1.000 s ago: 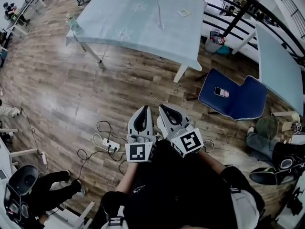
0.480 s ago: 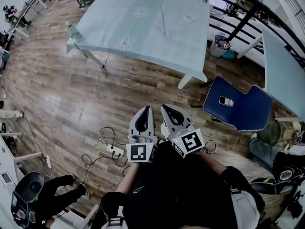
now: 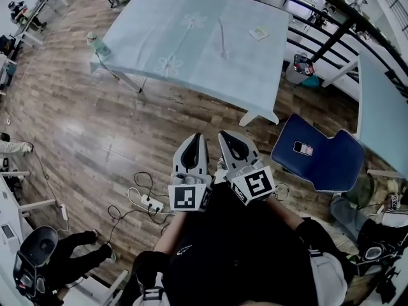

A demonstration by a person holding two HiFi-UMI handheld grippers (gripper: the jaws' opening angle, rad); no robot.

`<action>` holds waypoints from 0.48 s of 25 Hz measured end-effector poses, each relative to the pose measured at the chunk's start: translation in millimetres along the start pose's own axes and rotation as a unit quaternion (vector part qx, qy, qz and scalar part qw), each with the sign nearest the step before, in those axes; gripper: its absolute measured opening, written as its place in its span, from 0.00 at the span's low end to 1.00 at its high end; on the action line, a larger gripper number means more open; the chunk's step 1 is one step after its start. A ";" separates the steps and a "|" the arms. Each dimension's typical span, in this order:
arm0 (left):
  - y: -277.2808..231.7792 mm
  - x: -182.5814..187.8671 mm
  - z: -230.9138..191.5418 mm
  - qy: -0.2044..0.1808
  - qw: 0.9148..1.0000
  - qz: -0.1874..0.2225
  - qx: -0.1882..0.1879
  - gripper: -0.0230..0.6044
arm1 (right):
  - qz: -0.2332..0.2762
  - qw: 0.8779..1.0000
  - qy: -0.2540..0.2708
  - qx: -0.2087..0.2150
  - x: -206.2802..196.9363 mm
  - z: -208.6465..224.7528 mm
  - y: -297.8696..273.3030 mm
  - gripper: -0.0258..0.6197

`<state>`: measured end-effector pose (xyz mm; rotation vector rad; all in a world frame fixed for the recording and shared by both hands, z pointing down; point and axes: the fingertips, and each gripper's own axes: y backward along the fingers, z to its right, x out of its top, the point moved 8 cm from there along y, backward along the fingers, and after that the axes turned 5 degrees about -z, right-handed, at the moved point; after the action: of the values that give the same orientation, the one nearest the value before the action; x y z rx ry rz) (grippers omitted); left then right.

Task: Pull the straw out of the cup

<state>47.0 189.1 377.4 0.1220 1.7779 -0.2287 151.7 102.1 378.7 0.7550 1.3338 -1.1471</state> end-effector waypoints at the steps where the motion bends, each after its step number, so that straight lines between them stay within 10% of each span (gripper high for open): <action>1: -4.7 0.3 1.4 0.001 1.000 0.006 -0.002 0.06 | 0.000 1.000 0.001 0.001 0.9 3.9 -2.7 0.05; 12: -28.6 1.3 -4.2 0.008 1.000 0.008 0.022 0.06 | -0.008 1.000 -0.002 0.003 5.4 31.0 -20.9 0.05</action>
<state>36.8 162.1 379.5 0.1694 1.7875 -0.2558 142.0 65.7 381.8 0.7467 1.3350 -1.1667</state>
